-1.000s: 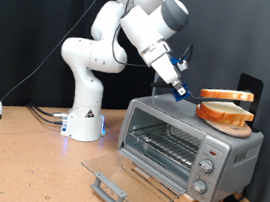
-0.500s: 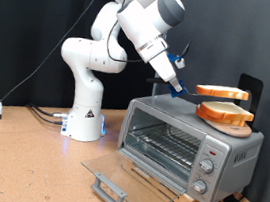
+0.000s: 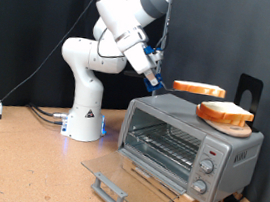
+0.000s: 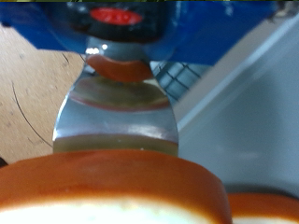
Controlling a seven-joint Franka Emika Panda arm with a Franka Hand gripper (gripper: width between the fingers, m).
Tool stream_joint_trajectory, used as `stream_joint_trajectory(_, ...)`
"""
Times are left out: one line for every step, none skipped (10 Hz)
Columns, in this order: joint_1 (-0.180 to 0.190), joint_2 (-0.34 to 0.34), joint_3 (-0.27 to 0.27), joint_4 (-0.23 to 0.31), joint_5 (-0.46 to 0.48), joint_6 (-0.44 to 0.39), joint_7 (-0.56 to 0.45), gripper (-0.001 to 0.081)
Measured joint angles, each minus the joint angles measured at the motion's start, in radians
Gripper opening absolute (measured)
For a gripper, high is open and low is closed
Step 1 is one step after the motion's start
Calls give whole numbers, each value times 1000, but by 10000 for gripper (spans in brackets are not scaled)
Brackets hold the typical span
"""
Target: Make a piece of toast with the oven
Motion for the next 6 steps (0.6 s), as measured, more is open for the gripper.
stream_joint_trajectory(-22, 6, -33, 0, -27, -18, -23, 467)
stream_joint_trajectory(-42, 14, -66, 0, -44, -27, -46, 467)
stream_joint_trajectory(-63, 25, -97, 0, -61, -30, -62, 467)
stream_joint_trajectory(-87, 37, -122, 2, -87, -31, -73, 467)
stream_joint_trajectory(-112, 51, -144, 5, -116, -31, -90, 467)
stream_joint_trajectory(-136, 67, -168, 9, -146, -32, -120, 467)
